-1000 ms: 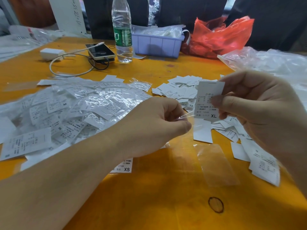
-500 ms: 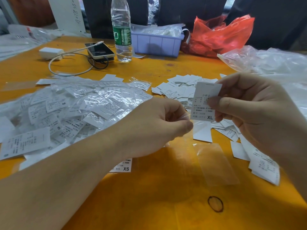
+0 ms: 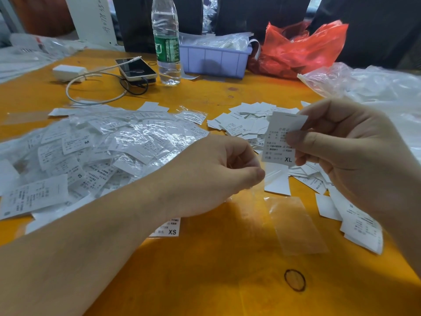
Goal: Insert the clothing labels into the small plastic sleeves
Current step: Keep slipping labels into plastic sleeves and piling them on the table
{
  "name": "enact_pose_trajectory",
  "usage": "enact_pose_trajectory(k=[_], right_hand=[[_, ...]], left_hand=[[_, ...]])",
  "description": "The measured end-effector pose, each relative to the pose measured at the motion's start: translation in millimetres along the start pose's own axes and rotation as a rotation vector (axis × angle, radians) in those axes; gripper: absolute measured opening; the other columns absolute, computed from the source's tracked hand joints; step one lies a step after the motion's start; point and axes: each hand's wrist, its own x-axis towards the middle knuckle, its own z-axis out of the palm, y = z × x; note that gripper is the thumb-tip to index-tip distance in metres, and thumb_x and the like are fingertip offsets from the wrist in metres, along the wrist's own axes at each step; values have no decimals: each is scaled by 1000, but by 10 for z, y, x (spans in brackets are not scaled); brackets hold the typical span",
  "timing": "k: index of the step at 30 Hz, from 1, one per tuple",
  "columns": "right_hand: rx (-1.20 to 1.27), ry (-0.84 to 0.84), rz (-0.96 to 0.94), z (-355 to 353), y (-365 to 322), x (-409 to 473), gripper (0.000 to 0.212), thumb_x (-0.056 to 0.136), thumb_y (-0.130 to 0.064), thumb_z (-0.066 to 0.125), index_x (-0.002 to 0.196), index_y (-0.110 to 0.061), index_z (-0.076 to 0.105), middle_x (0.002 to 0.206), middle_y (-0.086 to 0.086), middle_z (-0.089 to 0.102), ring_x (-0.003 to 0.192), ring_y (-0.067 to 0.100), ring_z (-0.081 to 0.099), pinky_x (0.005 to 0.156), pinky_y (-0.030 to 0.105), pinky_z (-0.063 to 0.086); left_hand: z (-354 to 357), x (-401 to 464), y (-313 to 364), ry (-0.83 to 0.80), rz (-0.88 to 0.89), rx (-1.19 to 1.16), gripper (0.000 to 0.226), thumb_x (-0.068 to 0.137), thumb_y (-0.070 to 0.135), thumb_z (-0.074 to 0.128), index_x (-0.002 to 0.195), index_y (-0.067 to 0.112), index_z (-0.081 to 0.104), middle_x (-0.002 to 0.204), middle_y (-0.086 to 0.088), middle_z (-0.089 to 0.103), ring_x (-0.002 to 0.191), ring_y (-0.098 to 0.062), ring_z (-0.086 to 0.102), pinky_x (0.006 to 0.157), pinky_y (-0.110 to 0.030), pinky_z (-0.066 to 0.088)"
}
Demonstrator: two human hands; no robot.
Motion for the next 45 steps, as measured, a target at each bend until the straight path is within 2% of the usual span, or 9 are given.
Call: enact_pose_trajectory(k=[8, 14, 16, 19, 21, 23, 29, 38, 45], right_hand=[[-4, 38, -19, -18, -6, 1, 4, 75, -18, 69, 73, -21, 68, 87, 6, 75, 71, 21, 68, 60, 26, 53], [-3, 31, -44, -14, 8, 5, 9, 76, -16, 69, 74, -25, 70, 84, 2, 75, 68, 18, 68, 59, 24, 53], [-10, 27, -46, -12, 12, 3, 9, 77, -18, 69, 74, -25, 70, 85, 2, 75, 70, 18, 69, 59, 23, 53], [-18, 30, -50, -5, 10, 2, 8, 77, -18, 69, 74, -25, 69, 86, 2, 75, 71, 19, 68, 58, 23, 52], [-19, 36, -45, 0, 8, 3, 7, 77, -18, 69, 73, -25, 69, 86, 3, 75, 73, 21, 69, 58, 23, 52], [-22, 40, -40, -3, 9, 4, 7, 77, -18, 69, 73, -24, 69, 87, 3, 75, 78, 25, 70, 59, 24, 53], [-35, 39, -30, -5, 12, 4, 5, 76, -18, 68, 74, -22, 68, 88, 2, 75, 82, 26, 70, 60, 25, 53], [-21, 23, -34, -30, 12, 2, 7, 75, -16, 68, 74, -22, 69, 87, 5, 75, 75, 22, 70, 60, 26, 53], [-22, 11, -39, -26, 24, 1, 5, 74, -14, 69, 74, -19, 69, 83, 5, 75, 71, 23, 68, 59, 25, 52]], left_hand=[[8, -14, 23, -3, 13, 3, 16, 82, 39, 64, 81, 24, 68, 78, 2, 69, 74, -17, 66, 75, -49, 56], [17, 3, 28, 12, -2, -12, 18, 79, 43, 63, 80, 26, 69, 76, 1, 68, 75, -22, 66, 75, -49, 56], [13, 9, 26, 23, 3, -11, 14, 84, 40, 68, 79, 26, 69, 72, 8, 66, 70, -17, 66, 73, -43, 58], [7, 7, 35, 50, 6, 11, 11, 86, 34, 69, 77, 28, 69, 70, 21, 65, 62, -3, 64, 64, -21, 53], [3, 2, 42, 63, 4, 10, 10, 85, 34, 69, 76, 28, 69, 72, 24, 64, 64, 0, 63, 56, -12, 49], [4, 0, 47, 71, 3, 11, 10, 84, 34, 69, 76, 29, 68, 73, 24, 65, 66, 1, 62, 56, -7, 46], [-3, -2, 42, 97, 4, 33, 12, 84, 36, 70, 73, 32, 67, 85, 19, 68, 72, 1, 62, 62, -8, 45], [-9, 2, 36, 156, 16, 46, 14, 79, 39, 74, 71, 30, 66, 83, 16, 68, 70, -2, 62, 63, -13, 48], [-7, 2, 50, 167, 17, 51, 17, 75, 33, 79, 70, 24, 65, 73, 12, 67, 63, -1, 60, 58, -10, 46]])
